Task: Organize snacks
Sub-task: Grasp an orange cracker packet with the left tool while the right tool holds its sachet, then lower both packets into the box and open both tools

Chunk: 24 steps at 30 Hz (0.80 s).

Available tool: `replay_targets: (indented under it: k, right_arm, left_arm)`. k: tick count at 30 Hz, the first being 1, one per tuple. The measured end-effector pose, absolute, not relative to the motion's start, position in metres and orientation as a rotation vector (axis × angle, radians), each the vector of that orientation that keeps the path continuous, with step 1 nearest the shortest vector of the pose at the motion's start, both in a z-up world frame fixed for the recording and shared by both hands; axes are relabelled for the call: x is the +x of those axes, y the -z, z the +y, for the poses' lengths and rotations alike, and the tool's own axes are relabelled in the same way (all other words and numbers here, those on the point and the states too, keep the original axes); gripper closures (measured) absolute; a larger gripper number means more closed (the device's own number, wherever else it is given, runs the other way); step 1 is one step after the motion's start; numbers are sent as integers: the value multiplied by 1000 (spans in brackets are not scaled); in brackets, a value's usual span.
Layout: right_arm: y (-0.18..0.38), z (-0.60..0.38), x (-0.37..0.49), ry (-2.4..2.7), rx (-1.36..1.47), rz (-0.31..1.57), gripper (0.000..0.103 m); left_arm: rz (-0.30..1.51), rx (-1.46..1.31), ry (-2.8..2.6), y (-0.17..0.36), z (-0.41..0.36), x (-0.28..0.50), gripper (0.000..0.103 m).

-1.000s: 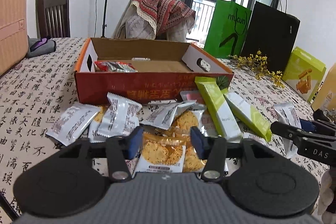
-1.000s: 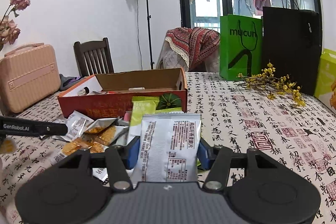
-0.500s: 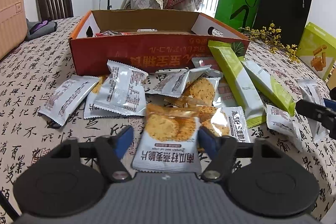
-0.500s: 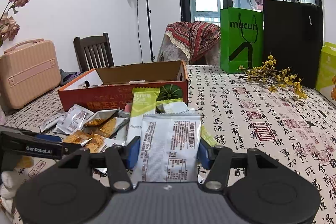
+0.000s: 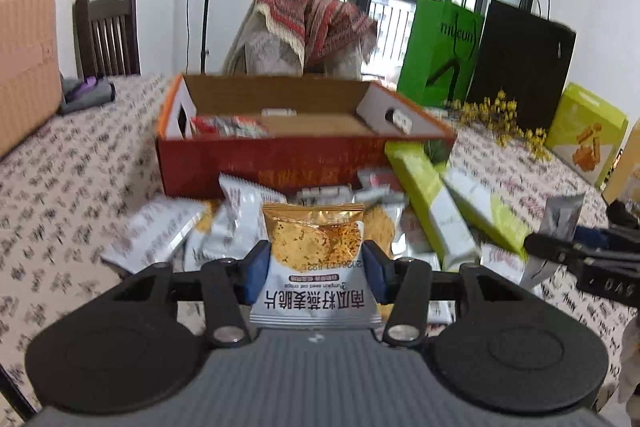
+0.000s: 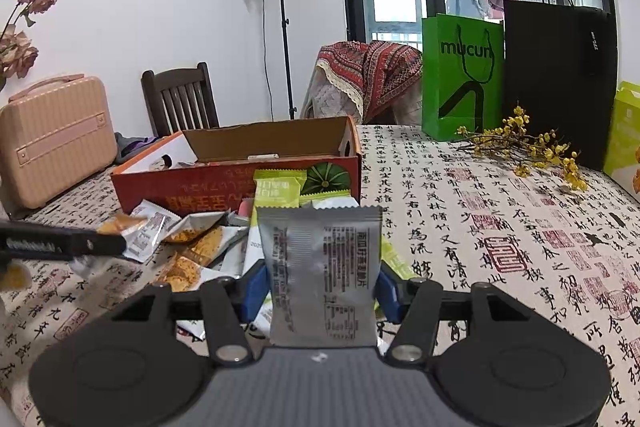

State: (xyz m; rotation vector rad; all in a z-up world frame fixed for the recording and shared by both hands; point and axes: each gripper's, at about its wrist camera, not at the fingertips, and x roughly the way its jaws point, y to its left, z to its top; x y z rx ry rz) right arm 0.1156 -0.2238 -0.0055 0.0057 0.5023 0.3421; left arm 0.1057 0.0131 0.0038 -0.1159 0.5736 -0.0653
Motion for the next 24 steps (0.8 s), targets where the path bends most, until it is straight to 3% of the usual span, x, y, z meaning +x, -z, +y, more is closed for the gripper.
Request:
replay_targets:
  k: [12, 24]
  right_arm:
    - [-30, -214, 136, -371, 6, 417, 49]
    - [-79, -184, 223, -406, 82, 378, 49]
  left_arm:
    - [447, -88, 25, -54, 21, 125, 52]
    - [420, -83, -52, -85, 25, 188, 52]
